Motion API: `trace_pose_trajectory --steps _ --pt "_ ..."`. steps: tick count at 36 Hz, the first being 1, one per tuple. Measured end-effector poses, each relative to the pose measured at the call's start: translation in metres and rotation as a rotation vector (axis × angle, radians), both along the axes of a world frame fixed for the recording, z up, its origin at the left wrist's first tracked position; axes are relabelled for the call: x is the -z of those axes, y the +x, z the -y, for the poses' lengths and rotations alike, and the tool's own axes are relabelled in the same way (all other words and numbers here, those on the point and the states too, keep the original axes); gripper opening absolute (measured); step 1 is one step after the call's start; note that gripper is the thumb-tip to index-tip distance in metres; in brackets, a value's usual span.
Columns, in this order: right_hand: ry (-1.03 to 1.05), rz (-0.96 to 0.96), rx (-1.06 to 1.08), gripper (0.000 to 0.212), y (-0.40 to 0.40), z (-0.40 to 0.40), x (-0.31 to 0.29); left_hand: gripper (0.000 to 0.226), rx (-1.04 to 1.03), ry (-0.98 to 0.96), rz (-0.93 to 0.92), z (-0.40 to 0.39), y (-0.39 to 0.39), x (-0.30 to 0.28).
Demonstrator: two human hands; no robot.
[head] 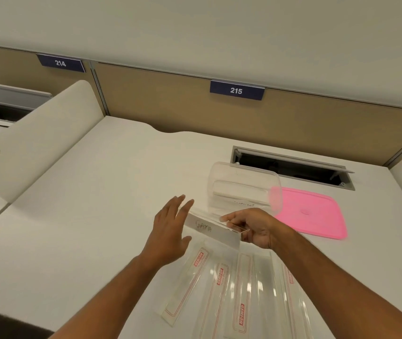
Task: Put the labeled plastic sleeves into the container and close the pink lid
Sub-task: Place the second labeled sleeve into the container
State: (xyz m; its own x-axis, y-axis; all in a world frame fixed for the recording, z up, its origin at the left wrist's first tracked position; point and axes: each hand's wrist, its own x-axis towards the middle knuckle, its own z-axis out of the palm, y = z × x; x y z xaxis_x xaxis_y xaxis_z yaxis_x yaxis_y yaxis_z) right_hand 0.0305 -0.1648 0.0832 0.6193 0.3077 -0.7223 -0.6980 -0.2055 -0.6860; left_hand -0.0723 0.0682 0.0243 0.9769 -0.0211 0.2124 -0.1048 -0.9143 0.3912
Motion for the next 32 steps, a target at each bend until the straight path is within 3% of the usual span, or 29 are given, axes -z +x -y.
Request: trace_pose_trajectory --steps 3,7,10,20,26,29,32 --pt "-0.012 -0.024 -0.057 0.028 0.001 0.008 -0.004 0.099 0.086 0.088 0.024 -0.002 0.006 -0.004" --pt "-0.009 -0.028 -0.147 0.029 0.002 0.019 -0.008 0.075 0.226 0.149 0.051 -0.004 0.014 -0.013" --pt "-0.037 0.0 -0.211 0.028 0.004 0.026 -0.01 0.07 0.286 0.146 0.02 -0.004 0.018 -0.019" --pt "-0.41 0.465 -0.5 0.023 0.002 0.04 -0.033 0.068 0.305 0.152 -0.119 0.009 0.032 -0.035" --pt "-0.633 0.728 -0.616 0.058 0.003 0.041 -0.058 0.068 0.291 0.136 -0.101 0.013 0.047 -0.045" --pt "-0.693 0.794 -0.645 0.055 0.003 0.042 -0.068 0.068 0.292 0.124 -0.093 0.015 0.057 -0.052" --pt "-0.838 0.89 -0.731 0.071 0.005 0.045 -0.073 0.067 0.291 0.125 -0.08 0.019 0.069 -0.06"
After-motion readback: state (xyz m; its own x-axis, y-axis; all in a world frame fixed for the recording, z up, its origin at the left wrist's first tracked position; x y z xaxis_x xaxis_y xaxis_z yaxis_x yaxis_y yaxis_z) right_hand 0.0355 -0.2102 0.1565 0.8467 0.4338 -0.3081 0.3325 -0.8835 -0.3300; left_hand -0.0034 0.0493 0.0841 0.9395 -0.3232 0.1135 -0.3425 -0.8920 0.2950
